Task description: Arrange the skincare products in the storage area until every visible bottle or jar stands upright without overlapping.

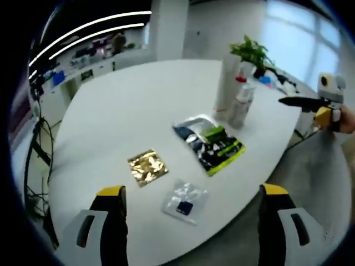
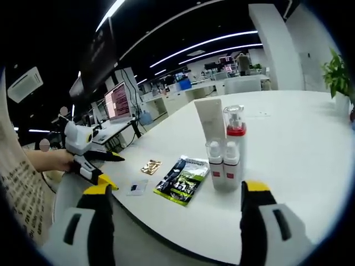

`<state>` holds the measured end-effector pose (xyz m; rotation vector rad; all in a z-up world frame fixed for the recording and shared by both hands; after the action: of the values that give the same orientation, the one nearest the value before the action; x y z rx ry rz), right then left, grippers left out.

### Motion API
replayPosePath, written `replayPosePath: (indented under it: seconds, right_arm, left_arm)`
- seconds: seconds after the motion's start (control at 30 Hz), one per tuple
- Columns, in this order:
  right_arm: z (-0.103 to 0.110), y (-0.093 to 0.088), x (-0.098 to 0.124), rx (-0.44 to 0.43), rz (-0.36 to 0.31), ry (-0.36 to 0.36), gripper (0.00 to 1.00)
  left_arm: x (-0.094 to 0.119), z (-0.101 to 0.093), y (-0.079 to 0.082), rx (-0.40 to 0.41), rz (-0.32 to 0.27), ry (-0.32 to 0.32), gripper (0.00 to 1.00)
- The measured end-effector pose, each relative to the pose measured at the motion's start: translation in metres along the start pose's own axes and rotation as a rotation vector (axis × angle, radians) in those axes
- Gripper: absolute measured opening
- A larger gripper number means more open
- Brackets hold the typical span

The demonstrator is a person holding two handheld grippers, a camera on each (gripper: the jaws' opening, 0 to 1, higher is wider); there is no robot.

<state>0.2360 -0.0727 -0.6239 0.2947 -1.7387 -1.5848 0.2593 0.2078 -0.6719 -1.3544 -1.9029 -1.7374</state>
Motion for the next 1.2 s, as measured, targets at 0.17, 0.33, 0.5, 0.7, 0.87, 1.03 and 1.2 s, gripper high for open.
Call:
replayPosePath:
  seconds: [0.17,0.33,0.5,0.7,0.87,1.03,1.2]
  right_arm:
    - [-0.001,0.000,-0.001,-0.001,0.004,-0.003,0.96]
    - [-0.005,-0.001,-0.001,-0.012,0.003,-0.012,0.96]
    - [-0.007,-0.003,-0.002,-0.014,0.011,-0.015,0.96]
    - [-0.008,-0.005,-0.003,-0.015,0.024,-0.014,0.95]
    - [-0.010,-0.007,-0.004,-0.022,0.031,-0.018,0.95]
    - [-0.011,-0.008,-0.004,-0.030,0.036,-0.024,0.95]
    - [-0.010,-0.009,-0.004,-0.026,0.043,-0.025,0.95]
  left_arm:
    - [-0.013,0.003,-0.011,-0.073,0.103,-0.015,0.94]
    - [-0.023,0.009,-0.014,-0.092,0.142,-0.012,0.87]
    - [-0.033,0.017,-0.014,-0.148,0.191,-0.009,0.78]
    - [-0.043,0.023,-0.015,-0.211,0.249,-0.020,0.65]
    - [-0.046,0.023,-0.020,-0.264,0.293,-0.037,0.58]
    - [-0.048,0.023,-0.023,-0.292,0.307,-0.048,0.52]
    - [-0.048,0.026,-0.021,-0.317,0.320,-0.041,0.49]
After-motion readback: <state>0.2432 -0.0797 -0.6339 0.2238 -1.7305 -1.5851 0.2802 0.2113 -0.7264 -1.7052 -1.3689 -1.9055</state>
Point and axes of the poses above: the point that each gripper's makers call its tool centre point, and the gripper's own axes: x roughly backward along the fingers, z roughly to its left, y roughly out of its top, the point moved 6 cm from there along x, roughly backward along the fingers, and after that the axes turned 14 degrees about x, right-handed, at the moved point
